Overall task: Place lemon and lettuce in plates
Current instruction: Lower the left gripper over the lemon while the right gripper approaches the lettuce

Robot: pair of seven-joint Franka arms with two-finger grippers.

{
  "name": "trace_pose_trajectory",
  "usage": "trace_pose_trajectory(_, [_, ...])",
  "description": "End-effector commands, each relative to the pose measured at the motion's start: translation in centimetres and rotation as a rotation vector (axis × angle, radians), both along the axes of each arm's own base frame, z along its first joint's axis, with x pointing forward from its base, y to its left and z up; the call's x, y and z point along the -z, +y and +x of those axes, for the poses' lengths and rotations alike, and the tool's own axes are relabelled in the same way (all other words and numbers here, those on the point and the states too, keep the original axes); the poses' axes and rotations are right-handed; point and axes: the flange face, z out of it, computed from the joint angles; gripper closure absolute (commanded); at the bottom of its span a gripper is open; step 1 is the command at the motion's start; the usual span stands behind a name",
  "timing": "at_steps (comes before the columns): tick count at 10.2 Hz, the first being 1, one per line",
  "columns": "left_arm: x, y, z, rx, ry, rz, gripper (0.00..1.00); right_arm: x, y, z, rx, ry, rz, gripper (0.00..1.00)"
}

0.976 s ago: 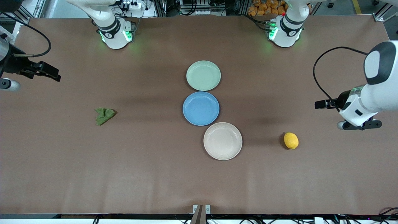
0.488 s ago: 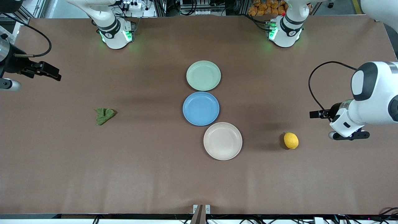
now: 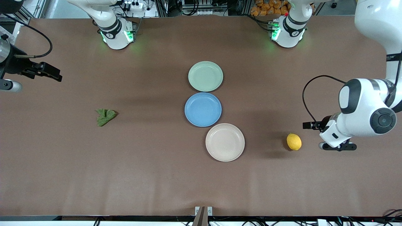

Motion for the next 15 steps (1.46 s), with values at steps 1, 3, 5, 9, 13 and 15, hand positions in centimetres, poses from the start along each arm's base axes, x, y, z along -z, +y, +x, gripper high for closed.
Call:
trace_pose_trajectory(1, [1.5,-1.8,0.8,-0.039,-0.035,0.008,0.00,0.6,-0.4,0.1,0.007,0.004,0.015,0.00])
trace_pose_trajectory(3, [2.6,-2.1,1.2,-0.038,-0.050,0.003,0.00,1.3,-0.2,0.1,0.001,0.012,0.015,0.00])
trace_pose_trajectory(5, [3.9,-2.0,1.5,-0.041,-0.062,-0.002,0.00,3.6,-0.6,0.7,-0.025,0.015,0.020,0.00])
trace_pose_trajectory(9, [6.8,-2.3,2.3,-0.050,-0.102,-0.021,0.00,8.2,-5.4,2.2,-0.097,0.086,0.057,0.00])
trace_pose_trajectory(13, [9.4,-2.5,3.0,-0.089,-0.148,-0.029,0.00,13.0,-6.3,2.5,-0.080,0.093,0.061,0.00])
trace_pose_trajectory(15, [10.4,-3.2,2.8,-0.097,-0.139,-0.028,0.00,16.2,-5.9,2.3,-0.079,0.089,0.064,0.00])
